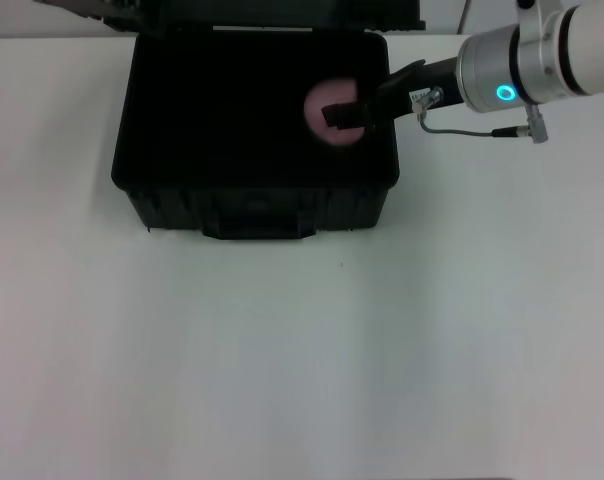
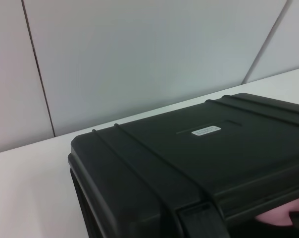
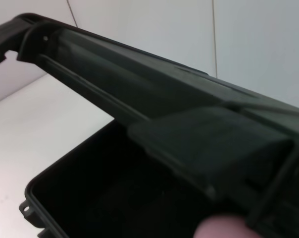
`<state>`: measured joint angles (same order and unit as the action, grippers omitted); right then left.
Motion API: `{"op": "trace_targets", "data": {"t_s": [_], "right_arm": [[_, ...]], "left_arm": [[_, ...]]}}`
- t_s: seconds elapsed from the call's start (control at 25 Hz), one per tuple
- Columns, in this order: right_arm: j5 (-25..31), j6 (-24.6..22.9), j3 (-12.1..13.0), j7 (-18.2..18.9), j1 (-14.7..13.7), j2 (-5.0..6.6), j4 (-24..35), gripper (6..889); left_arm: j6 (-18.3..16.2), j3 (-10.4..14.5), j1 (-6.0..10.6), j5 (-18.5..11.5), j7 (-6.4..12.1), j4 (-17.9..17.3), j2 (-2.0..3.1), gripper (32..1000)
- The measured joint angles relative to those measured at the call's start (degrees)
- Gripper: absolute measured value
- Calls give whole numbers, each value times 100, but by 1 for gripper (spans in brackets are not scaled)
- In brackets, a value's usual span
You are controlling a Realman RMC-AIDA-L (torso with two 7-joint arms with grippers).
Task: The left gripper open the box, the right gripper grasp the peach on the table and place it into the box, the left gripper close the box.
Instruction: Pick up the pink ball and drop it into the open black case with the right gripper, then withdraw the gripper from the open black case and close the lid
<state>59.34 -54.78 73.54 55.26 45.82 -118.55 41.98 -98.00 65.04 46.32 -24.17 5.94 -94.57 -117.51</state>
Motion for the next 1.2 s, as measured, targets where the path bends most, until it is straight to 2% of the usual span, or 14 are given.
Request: {"op": "trace_targets", "data": {"t_s": [0.2,0.72,1.2], "right_arm": [[0,30,2,2,28,2,-91,508],[-2,30,3,3,32,8,-103,861],[-2,-103,-26,-48,37,38,-50,857]], "left_arm": [[0,0,0,0,3,0,0,360],[0,0,0,0,4,10,0,360],[0,0,-31,-1,5,8,0,360]]}}
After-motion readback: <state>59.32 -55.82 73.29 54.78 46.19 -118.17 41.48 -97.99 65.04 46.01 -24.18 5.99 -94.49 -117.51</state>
